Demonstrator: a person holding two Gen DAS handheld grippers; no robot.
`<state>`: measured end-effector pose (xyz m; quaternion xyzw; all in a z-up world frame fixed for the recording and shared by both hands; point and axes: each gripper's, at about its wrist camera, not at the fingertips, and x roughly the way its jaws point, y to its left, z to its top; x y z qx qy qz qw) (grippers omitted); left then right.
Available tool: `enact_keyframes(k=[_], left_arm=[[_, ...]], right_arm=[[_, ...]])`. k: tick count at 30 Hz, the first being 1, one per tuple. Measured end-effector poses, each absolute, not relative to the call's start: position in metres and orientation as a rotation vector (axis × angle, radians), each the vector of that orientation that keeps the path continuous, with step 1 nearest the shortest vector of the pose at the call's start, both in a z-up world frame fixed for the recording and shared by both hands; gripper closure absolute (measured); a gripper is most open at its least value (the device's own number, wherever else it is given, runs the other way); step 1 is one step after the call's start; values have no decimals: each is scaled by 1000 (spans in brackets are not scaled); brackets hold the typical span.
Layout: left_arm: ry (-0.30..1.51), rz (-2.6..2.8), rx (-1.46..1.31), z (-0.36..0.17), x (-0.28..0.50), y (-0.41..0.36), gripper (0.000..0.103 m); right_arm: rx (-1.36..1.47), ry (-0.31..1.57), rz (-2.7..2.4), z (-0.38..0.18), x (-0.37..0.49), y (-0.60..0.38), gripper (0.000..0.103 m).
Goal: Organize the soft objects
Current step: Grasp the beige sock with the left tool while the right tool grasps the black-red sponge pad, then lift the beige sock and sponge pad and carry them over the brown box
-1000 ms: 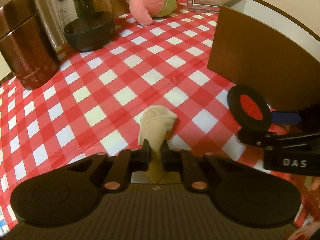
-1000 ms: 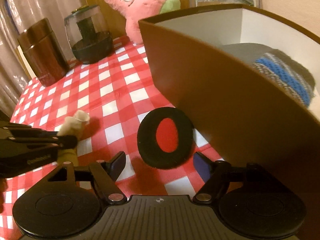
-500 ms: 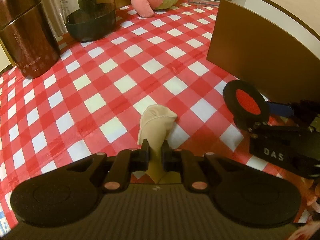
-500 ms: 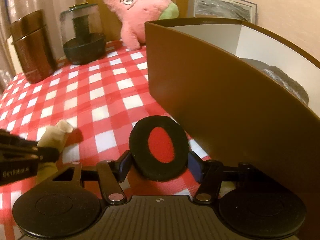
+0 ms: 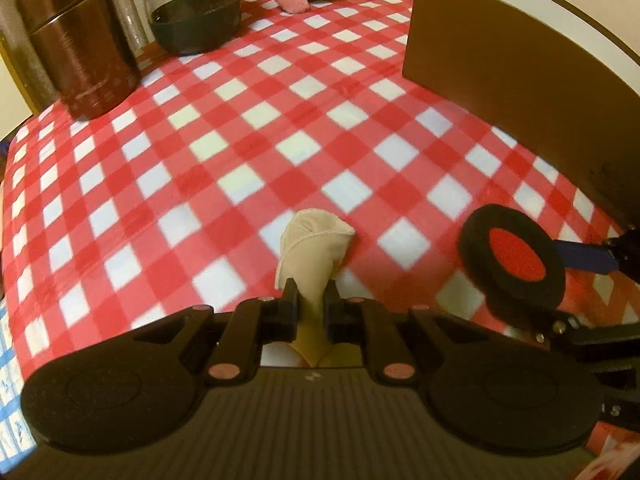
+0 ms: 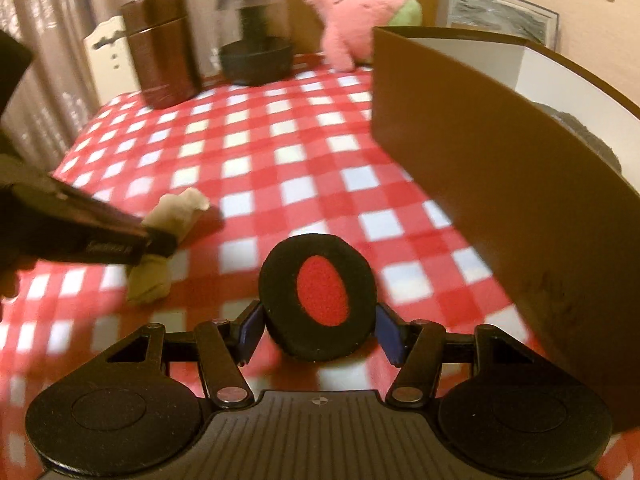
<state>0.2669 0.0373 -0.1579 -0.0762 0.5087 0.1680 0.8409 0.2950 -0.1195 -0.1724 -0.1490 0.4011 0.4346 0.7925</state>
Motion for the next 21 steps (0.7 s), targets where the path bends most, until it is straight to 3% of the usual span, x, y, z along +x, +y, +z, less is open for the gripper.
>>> enact_keyframes(k=[9, 15, 21], left_arm=[[1112, 322, -185, -153, 211, 16, 92], [1120, 318, -177, -152, 188, 6, 78], [1101, 305, -133, -151, 188, 5, 62]], right_arm=[[-320, 915, 971, -165, 249, -138, 44], [-302, 991, 962, -169, 232, -144, 42], [-335, 983, 955, -175, 224, -143, 27]])
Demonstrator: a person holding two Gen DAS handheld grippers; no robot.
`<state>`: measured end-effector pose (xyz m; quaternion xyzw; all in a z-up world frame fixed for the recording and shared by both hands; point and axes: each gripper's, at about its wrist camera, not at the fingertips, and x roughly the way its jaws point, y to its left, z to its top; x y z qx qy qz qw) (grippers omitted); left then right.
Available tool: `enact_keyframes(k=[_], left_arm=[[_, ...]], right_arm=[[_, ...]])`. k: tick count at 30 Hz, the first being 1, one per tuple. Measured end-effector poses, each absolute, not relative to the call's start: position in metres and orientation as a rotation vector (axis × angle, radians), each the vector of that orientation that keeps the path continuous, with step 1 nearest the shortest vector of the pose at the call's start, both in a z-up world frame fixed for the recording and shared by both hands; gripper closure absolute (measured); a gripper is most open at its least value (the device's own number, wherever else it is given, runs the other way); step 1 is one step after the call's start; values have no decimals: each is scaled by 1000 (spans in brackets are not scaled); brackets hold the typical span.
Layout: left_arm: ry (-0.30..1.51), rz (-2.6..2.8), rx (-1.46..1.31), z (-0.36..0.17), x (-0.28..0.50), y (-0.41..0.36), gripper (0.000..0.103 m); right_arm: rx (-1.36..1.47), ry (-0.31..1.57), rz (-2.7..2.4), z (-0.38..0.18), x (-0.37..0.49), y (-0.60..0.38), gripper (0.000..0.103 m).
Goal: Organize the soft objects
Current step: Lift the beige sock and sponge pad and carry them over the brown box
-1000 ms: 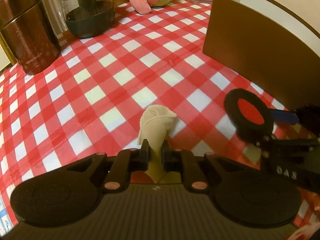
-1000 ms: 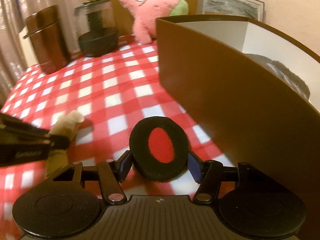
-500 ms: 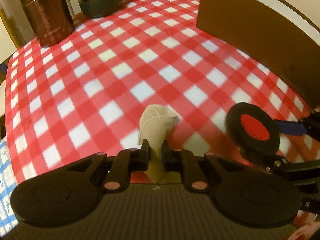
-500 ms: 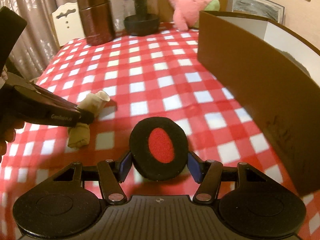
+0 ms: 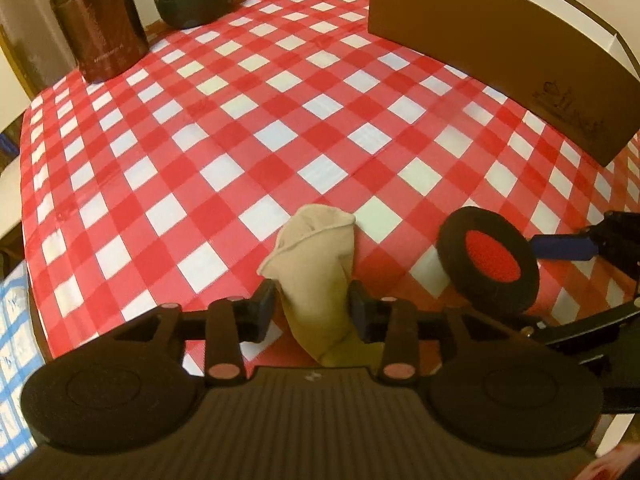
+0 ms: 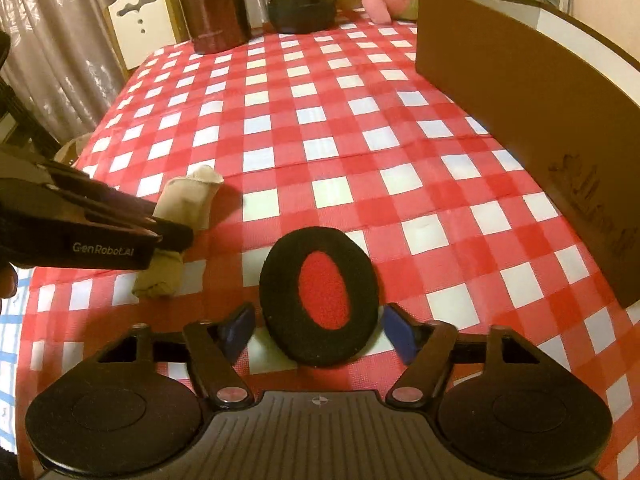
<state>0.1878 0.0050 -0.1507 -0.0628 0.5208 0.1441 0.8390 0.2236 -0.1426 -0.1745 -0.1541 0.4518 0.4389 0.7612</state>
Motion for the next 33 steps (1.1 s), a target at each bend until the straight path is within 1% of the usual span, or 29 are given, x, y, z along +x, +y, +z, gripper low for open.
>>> enact_keyframes(k=[2, 5, 8, 11, 13, 14, 15, 16, 17, 19, 22, 33], left_arm=[[1105, 303, -130, -152, 189, 6, 60], [1104, 304, -157, -153, 190, 12, 56], [1107, 316, -177, -156, 192, 16, 57], [1104, 311, -182, -158, 195, 16, 62], [1101, 306, -171, -158, 196, 13, 71], [1101, 300, -158, -157, 197, 12, 73], [1101, 294, -151, -157, 198, 10, 78], [1102, 290, -146, -157, 198, 9, 81], [1104, 288, -143, -157, 199, 9, 82], [1105, 281, -142, -157, 199, 8, 88], [1109, 278, -136, -157, 200, 6, 90], [1118, 276, -119, -155, 200, 2, 92]], right_arm=[[-342, 994, 952, -177, 225, -141, 23], [-356, 972, 943, -179, 224, -138, 21], [-356, 952, 927, -180, 224, -136, 21], [-364, 947, 904, -181, 225, -131, 21], [-373, 943, 903, -182, 226, -128, 21], [-372, 941, 902, -182, 226, -127, 22], [-371, 939, 901, -182, 227, -126, 22], [-370, 933, 900, -181, 226, -126, 26], [-371, 923, 907, -181, 225, -126, 32], [-384, 907, 930, -179, 222, -125, 38], [-386, 903, 935, -180, 221, -125, 39], [-388, 900, 961, -176, 214, -127, 40]])
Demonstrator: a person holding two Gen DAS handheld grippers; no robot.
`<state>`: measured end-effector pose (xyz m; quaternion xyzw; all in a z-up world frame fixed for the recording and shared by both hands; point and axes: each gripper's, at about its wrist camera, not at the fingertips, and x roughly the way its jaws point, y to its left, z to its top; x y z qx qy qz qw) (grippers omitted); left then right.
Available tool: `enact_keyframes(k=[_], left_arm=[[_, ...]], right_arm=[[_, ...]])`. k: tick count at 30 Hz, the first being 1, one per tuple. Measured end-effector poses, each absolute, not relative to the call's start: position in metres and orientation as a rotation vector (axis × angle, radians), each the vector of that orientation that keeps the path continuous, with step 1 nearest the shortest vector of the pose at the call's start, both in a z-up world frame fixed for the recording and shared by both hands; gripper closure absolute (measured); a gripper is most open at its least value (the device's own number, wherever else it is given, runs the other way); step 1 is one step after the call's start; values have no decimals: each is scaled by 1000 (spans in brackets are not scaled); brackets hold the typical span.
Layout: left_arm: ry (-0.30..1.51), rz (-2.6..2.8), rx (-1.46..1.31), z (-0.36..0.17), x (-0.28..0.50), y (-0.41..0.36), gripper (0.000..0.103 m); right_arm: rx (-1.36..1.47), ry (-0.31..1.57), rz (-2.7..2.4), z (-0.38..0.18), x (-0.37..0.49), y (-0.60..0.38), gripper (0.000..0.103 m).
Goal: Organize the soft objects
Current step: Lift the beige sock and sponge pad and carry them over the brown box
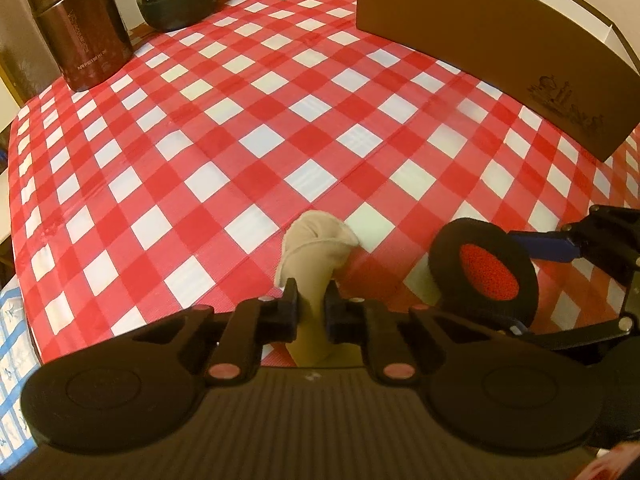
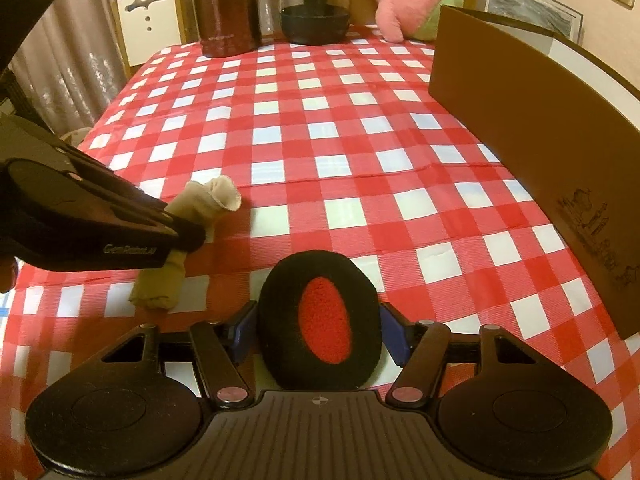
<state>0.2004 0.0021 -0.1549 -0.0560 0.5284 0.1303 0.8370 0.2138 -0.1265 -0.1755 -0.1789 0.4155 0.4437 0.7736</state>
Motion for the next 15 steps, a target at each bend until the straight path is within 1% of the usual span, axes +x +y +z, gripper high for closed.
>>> enact_keyframes(k=[8, 15], left_arm=[[1104, 276, -133, -147, 196, 5, 92], [1075, 279, -143, -130, 193, 10, 92]], right_arm=[[-361, 900, 965, -168, 213, -131, 40], [-307, 886, 954, -150, 219, -142, 40]])
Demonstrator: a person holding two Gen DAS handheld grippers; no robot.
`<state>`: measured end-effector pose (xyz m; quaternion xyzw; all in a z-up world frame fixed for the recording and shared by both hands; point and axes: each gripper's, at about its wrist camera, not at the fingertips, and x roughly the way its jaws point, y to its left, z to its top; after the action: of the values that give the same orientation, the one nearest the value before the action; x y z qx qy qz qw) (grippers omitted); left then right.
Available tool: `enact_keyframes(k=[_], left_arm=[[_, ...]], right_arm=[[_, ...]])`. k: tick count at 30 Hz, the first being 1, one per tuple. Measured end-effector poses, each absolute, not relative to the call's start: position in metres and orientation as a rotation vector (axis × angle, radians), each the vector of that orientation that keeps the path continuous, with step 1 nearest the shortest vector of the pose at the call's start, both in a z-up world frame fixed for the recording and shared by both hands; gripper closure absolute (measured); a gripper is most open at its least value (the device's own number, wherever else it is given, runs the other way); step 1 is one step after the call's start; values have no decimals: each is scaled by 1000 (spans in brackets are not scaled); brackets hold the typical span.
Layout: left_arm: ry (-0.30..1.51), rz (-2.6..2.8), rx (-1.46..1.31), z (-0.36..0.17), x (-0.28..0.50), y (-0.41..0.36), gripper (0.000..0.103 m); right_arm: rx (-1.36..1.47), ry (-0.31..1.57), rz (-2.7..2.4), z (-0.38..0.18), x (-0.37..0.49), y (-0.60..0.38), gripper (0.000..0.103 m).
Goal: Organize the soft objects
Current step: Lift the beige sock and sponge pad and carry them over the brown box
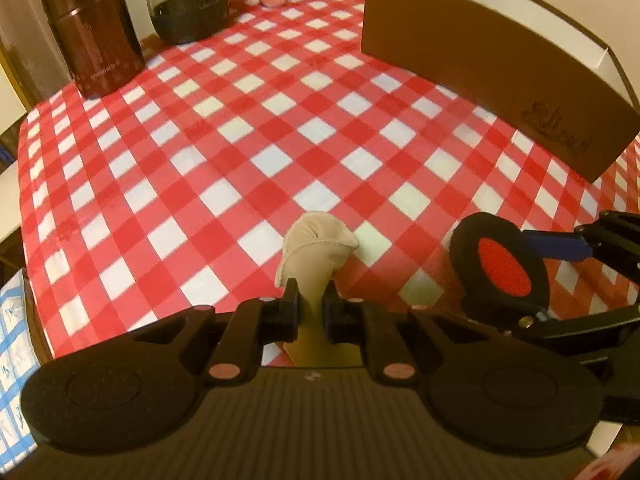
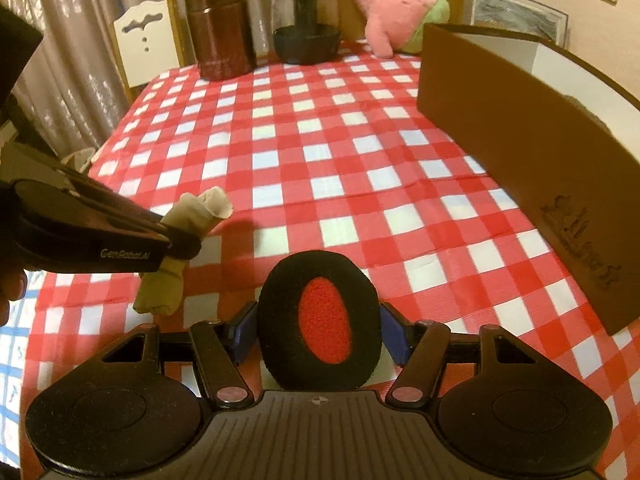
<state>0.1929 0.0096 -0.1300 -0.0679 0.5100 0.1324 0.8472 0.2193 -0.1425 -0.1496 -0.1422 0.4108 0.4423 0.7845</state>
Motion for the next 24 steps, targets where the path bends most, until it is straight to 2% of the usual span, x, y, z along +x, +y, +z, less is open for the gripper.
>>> enact_keyframes(k=[24], left_arm=[[902, 184, -56, -54, 244, -28, 93]], right_arm=[[-183, 748, 878, -77, 261, -189, 40]])
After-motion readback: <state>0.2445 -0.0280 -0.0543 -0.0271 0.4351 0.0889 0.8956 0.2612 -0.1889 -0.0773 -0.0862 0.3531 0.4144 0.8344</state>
